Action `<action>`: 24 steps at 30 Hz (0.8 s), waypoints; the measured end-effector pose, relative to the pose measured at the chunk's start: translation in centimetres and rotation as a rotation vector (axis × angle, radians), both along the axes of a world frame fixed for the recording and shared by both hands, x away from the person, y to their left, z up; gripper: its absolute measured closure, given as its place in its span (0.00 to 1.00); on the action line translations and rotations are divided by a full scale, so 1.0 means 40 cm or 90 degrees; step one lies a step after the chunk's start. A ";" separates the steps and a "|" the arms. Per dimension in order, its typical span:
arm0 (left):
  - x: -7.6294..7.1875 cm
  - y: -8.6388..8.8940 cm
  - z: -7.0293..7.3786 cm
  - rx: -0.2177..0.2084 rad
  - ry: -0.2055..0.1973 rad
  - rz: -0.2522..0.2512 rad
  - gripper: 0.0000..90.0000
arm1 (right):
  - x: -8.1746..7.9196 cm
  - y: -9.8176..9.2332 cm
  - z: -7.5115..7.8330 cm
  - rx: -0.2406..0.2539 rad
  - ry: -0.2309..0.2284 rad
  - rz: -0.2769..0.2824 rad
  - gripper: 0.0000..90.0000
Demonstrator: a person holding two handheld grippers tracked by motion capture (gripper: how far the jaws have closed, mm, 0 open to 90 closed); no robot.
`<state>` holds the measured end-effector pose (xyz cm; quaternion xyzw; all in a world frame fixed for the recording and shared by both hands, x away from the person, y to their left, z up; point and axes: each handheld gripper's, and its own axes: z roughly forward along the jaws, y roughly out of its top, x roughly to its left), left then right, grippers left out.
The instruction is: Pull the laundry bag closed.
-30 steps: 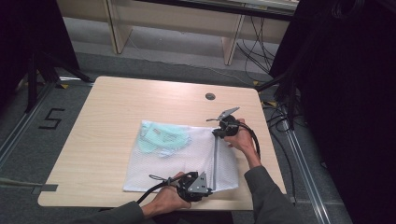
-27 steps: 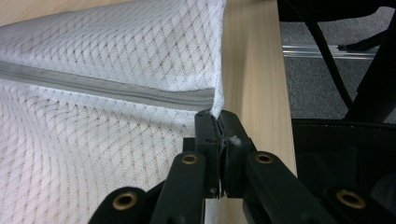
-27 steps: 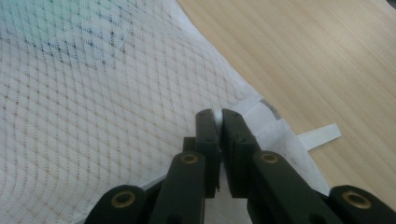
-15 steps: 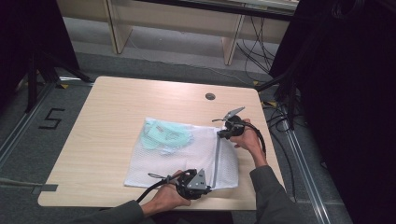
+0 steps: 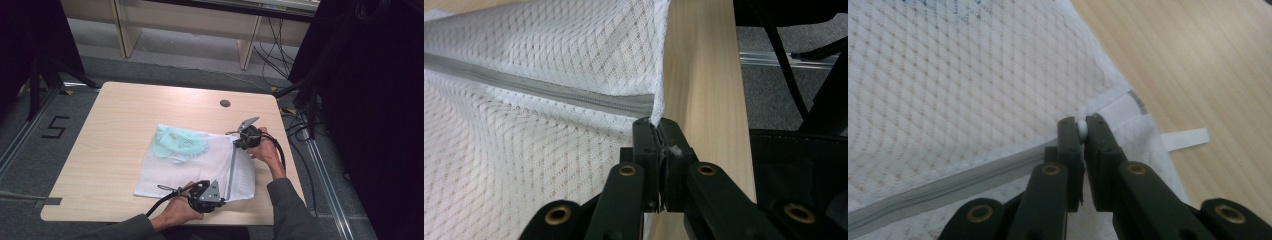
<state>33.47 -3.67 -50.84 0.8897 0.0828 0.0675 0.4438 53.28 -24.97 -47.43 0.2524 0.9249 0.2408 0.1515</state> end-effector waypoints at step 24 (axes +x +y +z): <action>0.003 -0.003 -0.002 -0.010 0.016 0.014 0.95 | 0.016 -0.031 -0.012 0.033 0.013 -0.061 0.96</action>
